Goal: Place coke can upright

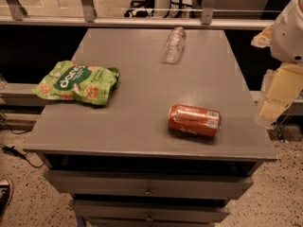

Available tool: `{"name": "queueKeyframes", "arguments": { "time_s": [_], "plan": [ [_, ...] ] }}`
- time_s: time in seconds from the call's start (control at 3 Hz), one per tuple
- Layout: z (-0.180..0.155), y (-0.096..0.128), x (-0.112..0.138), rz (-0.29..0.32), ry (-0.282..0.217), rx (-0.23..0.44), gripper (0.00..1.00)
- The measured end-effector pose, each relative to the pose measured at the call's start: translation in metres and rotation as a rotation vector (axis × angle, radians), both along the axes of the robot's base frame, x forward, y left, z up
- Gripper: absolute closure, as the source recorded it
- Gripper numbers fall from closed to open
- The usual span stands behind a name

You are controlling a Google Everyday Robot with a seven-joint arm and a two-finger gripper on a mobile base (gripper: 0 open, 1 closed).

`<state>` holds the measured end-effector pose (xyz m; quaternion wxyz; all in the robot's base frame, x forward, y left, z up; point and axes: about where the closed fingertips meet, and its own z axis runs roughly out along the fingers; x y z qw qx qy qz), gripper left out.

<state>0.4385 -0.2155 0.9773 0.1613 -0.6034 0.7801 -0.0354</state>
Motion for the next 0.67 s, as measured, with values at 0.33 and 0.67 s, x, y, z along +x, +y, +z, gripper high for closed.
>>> {"name": "queueKeyframes", "arguments": {
  "time_s": [0.33, 0.67],
  "plan": [
    [0.000, 0.000, 0.000, 0.000, -0.001, 0.000, 0.00],
    [-0.006, 0.039, 0.012, 0.024, -0.007, 0.024, 0.00]
  ]
}}
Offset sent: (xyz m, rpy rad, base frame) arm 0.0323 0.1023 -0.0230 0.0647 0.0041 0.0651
